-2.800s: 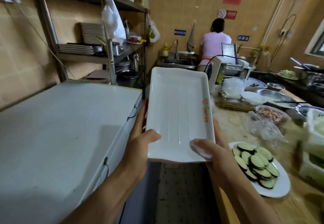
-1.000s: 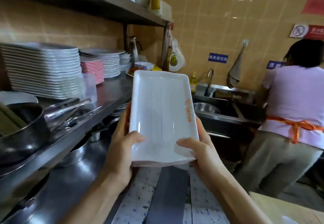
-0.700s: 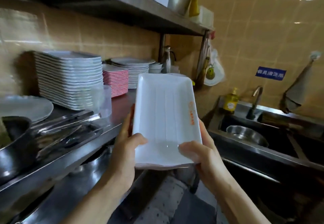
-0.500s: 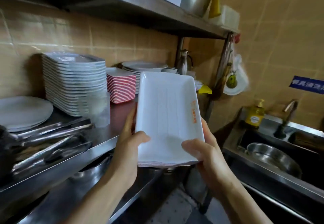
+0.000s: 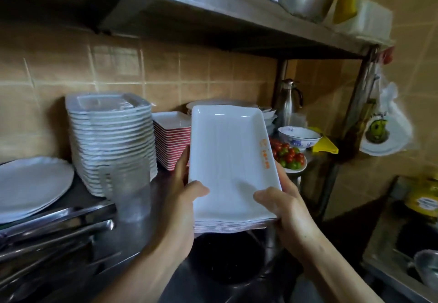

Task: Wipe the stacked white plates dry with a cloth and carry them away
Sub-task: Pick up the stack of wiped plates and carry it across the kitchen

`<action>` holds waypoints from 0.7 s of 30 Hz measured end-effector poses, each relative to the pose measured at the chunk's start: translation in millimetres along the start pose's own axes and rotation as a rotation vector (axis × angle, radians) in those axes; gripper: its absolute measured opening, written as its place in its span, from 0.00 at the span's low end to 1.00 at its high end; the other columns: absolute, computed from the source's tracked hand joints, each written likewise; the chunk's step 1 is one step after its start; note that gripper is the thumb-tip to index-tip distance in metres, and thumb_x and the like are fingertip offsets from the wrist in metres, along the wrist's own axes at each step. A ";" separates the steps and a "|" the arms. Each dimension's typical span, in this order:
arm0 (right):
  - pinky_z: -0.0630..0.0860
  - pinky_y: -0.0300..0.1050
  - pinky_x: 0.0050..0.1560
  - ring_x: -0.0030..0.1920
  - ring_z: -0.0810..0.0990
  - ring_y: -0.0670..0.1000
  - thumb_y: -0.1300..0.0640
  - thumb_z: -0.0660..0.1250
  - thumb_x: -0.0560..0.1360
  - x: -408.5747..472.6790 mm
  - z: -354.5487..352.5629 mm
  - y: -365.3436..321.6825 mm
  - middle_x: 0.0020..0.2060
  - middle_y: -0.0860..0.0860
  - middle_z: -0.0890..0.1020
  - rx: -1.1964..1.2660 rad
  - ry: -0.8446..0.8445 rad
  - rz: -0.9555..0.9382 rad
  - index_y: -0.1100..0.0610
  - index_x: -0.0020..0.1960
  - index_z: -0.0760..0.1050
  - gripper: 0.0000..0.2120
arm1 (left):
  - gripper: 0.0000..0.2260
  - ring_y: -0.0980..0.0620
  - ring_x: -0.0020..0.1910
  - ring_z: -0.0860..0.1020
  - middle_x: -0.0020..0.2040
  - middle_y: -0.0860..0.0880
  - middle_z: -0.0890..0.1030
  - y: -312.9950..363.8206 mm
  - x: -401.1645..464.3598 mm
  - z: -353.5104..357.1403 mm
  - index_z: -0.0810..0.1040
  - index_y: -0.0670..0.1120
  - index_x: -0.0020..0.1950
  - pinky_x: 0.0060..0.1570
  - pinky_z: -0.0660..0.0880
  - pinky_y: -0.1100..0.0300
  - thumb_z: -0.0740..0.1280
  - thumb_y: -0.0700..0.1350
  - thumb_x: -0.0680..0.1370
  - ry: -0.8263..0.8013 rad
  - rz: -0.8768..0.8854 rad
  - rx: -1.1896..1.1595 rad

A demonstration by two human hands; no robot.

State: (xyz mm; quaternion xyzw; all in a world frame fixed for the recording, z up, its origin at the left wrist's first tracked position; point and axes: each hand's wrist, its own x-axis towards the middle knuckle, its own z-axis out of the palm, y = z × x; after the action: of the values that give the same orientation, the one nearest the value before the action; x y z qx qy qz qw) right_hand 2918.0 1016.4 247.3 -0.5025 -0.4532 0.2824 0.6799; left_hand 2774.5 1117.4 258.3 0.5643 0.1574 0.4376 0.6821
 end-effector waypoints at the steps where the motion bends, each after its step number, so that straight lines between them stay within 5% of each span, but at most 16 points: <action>1: 0.80 0.51 0.46 0.54 0.82 0.57 0.64 0.60 0.63 13.4 -0.8 1.8 0.56 0.52 0.82 0.005 -0.011 0.003 0.39 0.67 0.69 0.35 | 0.34 0.41 0.60 0.76 0.57 0.47 0.81 -1.1 11.9 -2.0 0.73 0.59 0.65 0.59 0.70 0.43 0.61 0.38 0.60 0.027 0.006 0.014; 7: 0.80 0.50 0.45 0.51 0.83 0.58 0.64 0.60 0.62 93.1 -2.6 3.2 0.53 0.54 0.83 0.086 -0.062 0.044 0.45 0.63 0.74 0.31 | 0.34 0.41 0.63 0.74 0.61 0.47 0.79 4.7 78.4 -4.8 0.73 0.55 0.65 0.67 0.64 0.38 0.60 0.37 0.60 0.107 0.046 0.007; 11: 0.74 0.67 0.46 0.49 0.82 0.60 0.63 0.61 0.60 146.9 -4.9 3.4 0.51 0.56 0.83 0.079 -0.067 0.068 0.46 0.60 0.76 0.29 | 0.30 0.41 0.63 0.74 0.62 0.46 0.79 13.0 116.8 -2.2 0.73 0.54 0.63 0.67 0.64 0.38 0.60 0.36 0.62 0.139 0.082 0.024; 17: 0.78 0.49 0.44 0.47 0.82 0.60 0.64 0.61 0.58 229.6 -12.0 5.8 0.47 0.58 0.84 0.195 -0.151 0.145 0.58 0.58 0.76 0.28 | 0.30 0.43 0.59 0.77 0.61 0.45 0.79 15.5 178.0 4.7 0.70 0.51 0.68 0.58 0.73 0.47 0.54 0.29 0.71 0.283 0.099 0.059; 21: 0.75 0.48 0.45 0.47 0.80 0.60 0.68 0.57 0.66 277.4 -16.9 4.2 0.48 0.60 0.81 0.201 -0.252 0.221 0.65 0.61 0.73 0.23 | 0.27 0.39 0.58 0.77 0.60 0.42 0.79 15.5 209.5 8.0 0.71 0.49 0.68 0.58 0.74 0.46 0.55 0.30 0.71 0.429 0.071 0.063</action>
State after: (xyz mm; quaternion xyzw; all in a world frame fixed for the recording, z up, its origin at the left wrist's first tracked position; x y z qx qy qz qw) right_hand 3052.7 1243.5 334.2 -0.4394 -0.4463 0.4598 0.6295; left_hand 2892.6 1274.3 333.4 0.4845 0.2928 0.5663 0.5991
